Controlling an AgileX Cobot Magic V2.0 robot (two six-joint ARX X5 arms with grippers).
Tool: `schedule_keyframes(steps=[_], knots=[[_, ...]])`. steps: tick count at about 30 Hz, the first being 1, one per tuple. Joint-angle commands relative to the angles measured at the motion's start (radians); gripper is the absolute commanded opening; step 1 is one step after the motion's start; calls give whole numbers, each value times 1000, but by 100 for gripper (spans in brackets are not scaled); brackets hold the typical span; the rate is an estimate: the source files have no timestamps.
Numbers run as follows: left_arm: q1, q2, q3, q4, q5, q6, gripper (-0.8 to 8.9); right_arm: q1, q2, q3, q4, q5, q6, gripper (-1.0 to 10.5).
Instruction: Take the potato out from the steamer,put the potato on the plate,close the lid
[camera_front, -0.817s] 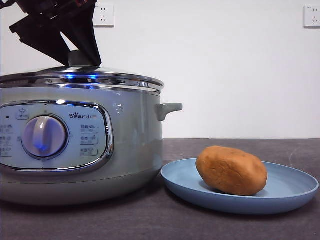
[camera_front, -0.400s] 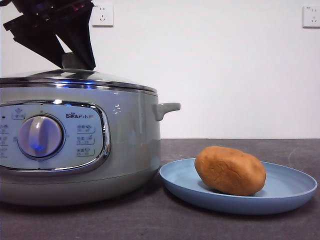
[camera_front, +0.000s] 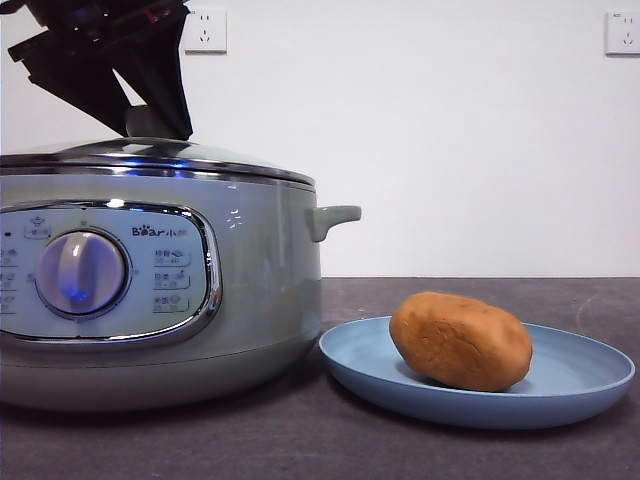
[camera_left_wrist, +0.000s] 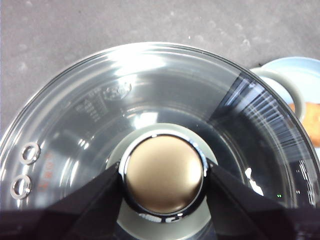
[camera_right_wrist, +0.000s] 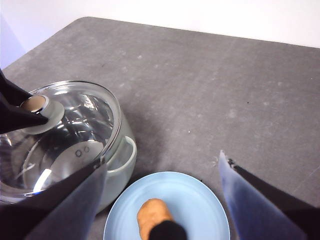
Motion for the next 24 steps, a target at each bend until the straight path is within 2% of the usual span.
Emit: schedule_keyframes(steps=[1,10,16,24], knots=[[3,-3,2,85,-19,5,436,-1,-1,3,2,2,9,376],[3,-8,93,51,-18,6,436,-1,-1,3,3,2,9,375],[3,-20,215,-11,-18,6,436,-1,-1,3,3,3,8,375],[3,-123,364,-42,-16,9,436,-1,-1,3,38,-2,-1,375]])
